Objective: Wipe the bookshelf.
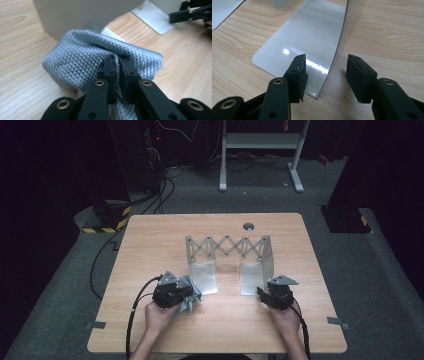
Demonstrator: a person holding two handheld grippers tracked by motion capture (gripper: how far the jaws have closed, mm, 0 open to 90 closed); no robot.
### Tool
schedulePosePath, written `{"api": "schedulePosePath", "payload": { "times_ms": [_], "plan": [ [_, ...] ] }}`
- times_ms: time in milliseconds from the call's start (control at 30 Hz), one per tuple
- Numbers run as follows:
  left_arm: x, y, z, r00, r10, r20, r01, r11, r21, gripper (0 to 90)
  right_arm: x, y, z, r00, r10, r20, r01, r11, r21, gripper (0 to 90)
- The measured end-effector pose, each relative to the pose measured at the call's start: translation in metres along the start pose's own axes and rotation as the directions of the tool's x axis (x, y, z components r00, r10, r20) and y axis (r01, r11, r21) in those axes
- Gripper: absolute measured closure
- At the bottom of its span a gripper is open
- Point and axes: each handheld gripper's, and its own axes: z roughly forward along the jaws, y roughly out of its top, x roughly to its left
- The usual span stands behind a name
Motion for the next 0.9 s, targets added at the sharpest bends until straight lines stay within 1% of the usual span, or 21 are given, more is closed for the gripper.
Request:
{"api": "schedulePosePath", "payload": {
  "times_ms": [33, 67, 100, 133, 167, 200, 233, 267, 333, 367, 433, 500, 600, 633, 667, 833, 867, 900],
  "plan": [
    [-0.003, -0.001, 0.000, 0.9999, -0.006, 0.008, 0.006, 0.9999, -0.009, 83.8, 0.000, 0.000, 0.000, 1.0000, 0.000, 0.000, 0.000, 1.000, 0.000, 51.3],
    [-0.008, -0.002, -0.001, 0.9997, -0.002, 0.023, 0.002, 0.9999, -0.011, 83.8, 0.000, 0.000, 0.000, 1.0000, 0.000, 0.001, 0.000, 1.000, 0.000, 51.3],
    [-0.008, -0.002, -0.001, 0.9997, -0.002, 0.023, 0.002, 0.9999, -0.011, 83.8, 0.000, 0.000, 0.000, 1.0000, 0.000, 0.001, 0.000, 1.000, 0.000, 51.3],
    [-0.010, -0.002, -0.002, 0.9994, 0.006, 0.033, -0.006, 1.0000, -0.007, 83.8, 0.000, 0.000, 0.000, 1.0000, 0.000, 0.001, 0.000, 1.000, 0.000, 51.3],
    [-0.013, -0.003, -0.002, 0.9991, -0.001, 0.042, 0.001, 0.9999, -0.015, 83.8, 0.000, 0.000, 0.000, 1.0000, 0.000, 0.001, 0.000, 1.000, 0.000, 51.3],
    [-0.015, -0.003, -0.002, 0.9989, 0.008, 0.046, -0.008, 0.9999, -0.010, 83.8, 0.000, 0.000, 0.000, 1.0000, 0.000, 0.001, 0.000, 1.000, 0.000, 51.3],
    [-0.017, -0.003, -0.001, 0.9990, 0.007, 0.045, -0.007, 0.9999, -0.016, 83.8, 0.001, 0.000, 0.000, 1.0000, 0.000, 0.002, 0.000, 1.000, 0.001, 51.3],
    [-0.018, -0.003, 0.000, 0.9990, 0.014, 0.042, -0.014, 0.9998, -0.013, 83.8, 0.001, 0.000, 0.000, 1.0000, 0.000, 0.002, 0.000, 1.000, 0.001, 51.3],
    [-0.019, -0.003, 0.003, 0.9990, 0.001, 0.045, 0.000, 0.9999, -0.016, 83.8, 0.001, 0.000, 0.000, 1.0000, -0.001, 0.000, 0.001, 1.000, 0.000, 51.3],
    [-0.019, -0.003, 0.006, 0.9991, -0.008, 0.042, 0.009, 0.9998, -0.019, 83.9, 0.001, 0.000, 0.000, 1.0000, 0.000, 0.001, 0.000, 1.000, 0.001, 51.3],
    [-0.020, -0.003, 0.007, 0.9992, -0.007, 0.039, 0.008, 0.9998, -0.018, 83.8, 0.001, 0.000, 0.000, 1.0000, 0.001, 0.001, -0.001, 1.000, 0.001, 51.3],
    [-0.019, -0.002, 0.010, 0.9997, -0.006, 0.024, 0.006, 0.9997, -0.024, 83.8, 0.001, 0.000, 0.000, 1.0000, 0.001, 0.001, -0.001, 1.000, 0.001, 51.2],
    [-0.016, 0.000, 0.012, 0.9996, -0.027, 0.006, 0.027, 0.9990, -0.036, 83.8, 0.001, 0.000, 0.000, 1.0000, 0.000, 0.000, 0.000, 1.000, 0.001, 51.2],
    [-0.015, 0.001, 0.012, 0.9997, -0.024, -0.004, 0.024, 0.9989, -0.040, 83.8, 0.001, 0.000, 0.000, 1.0000, 0.000, 0.000, 0.000, 1.000, 0.001, 51.2],
    [-0.015, 0.001, 0.012, 0.9997, -0.024, -0.004, 0.024, 0.9989, -0.040, 83.8, 0.001, 0.000, 0.000, 1.0000, 0.000, 0.000, 0.000, 1.000, 0.001, 51.2],
    [-0.013, 0.005, 0.012, 0.9988, -0.046, -0.019, 0.044, 0.9972, -0.061, 83.8, 0.001, 0.000, 0.000, 1.0000, 0.000, -0.001, 0.000, 1.000, 0.001, 51.2],
    [-0.012, 0.005, 0.012, 0.9986, -0.047, -0.026, 0.045, 0.9968, -0.066, 83.8, 0.001, 0.000, 0.000, 1.0000, -0.002, -0.001, 0.002, 1.000, 0.001, 51.3],
    [-0.011, 0.006, 0.011, 0.9987, -0.039, -0.033, 0.037, 0.9974, -0.061, 83.8, 0.001, 0.000, 0.000, 1.0000, -0.002, -0.001, 0.002, 1.000, 0.001, 51.3]
  ]
}}
